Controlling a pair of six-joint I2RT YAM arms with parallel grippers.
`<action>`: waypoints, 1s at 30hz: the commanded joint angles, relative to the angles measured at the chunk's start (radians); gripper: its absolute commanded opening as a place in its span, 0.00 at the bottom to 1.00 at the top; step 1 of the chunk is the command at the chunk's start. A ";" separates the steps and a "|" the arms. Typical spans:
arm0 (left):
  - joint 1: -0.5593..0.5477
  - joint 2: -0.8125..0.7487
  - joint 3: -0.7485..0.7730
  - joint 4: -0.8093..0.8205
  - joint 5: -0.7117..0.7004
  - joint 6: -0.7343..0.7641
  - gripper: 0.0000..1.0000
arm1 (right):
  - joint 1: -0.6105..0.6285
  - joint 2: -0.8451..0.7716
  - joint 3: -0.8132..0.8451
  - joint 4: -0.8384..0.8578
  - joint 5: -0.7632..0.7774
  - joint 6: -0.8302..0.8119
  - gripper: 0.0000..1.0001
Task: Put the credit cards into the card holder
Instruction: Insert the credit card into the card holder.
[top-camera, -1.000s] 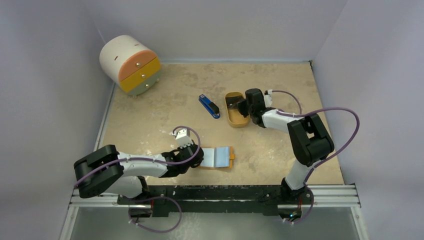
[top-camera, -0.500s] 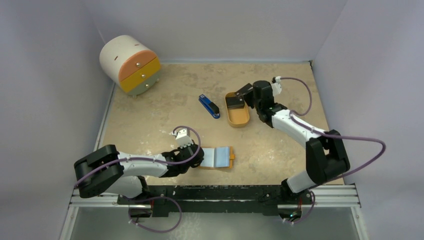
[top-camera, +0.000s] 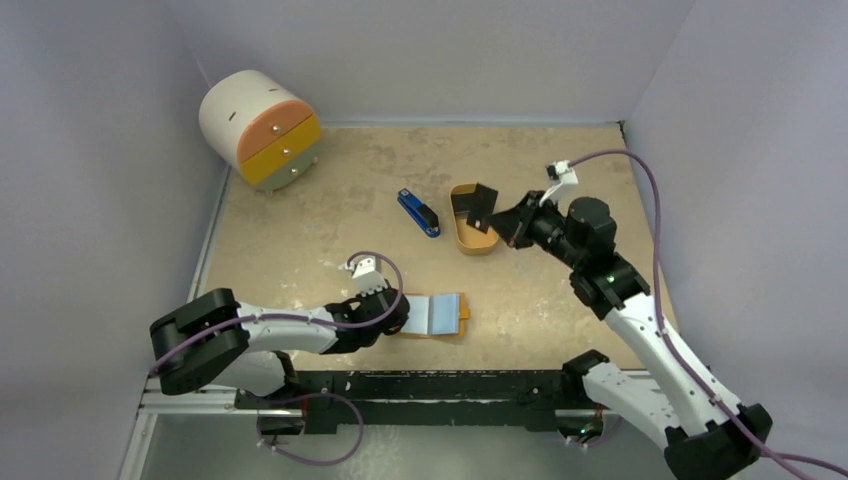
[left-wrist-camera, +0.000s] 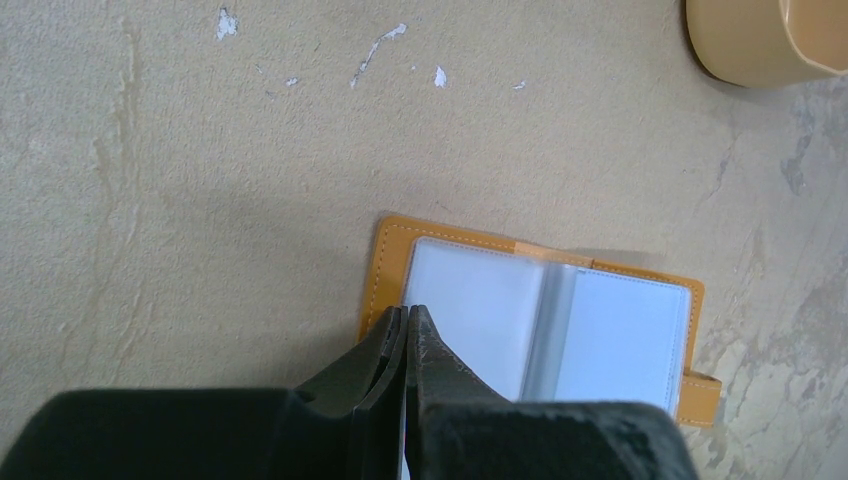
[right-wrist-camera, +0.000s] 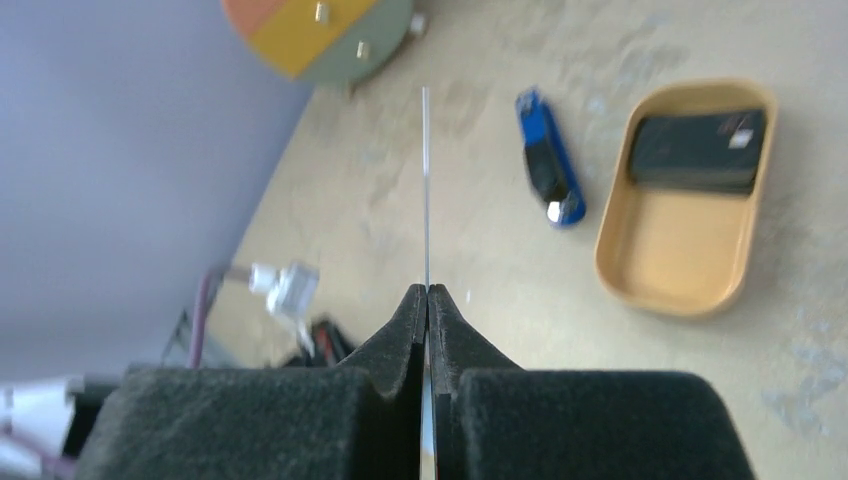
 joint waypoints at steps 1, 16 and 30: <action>0.000 0.024 0.035 -0.034 -0.020 0.005 0.00 | 0.037 -0.100 -0.094 -0.223 -0.225 -0.132 0.00; -0.002 0.073 0.051 -0.045 -0.013 -0.027 0.00 | 0.184 -0.030 -0.430 0.143 -0.279 0.230 0.00; -0.002 0.024 0.007 -0.037 -0.010 -0.052 0.00 | 0.249 0.178 -0.509 0.292 -0.234 0.483 0.00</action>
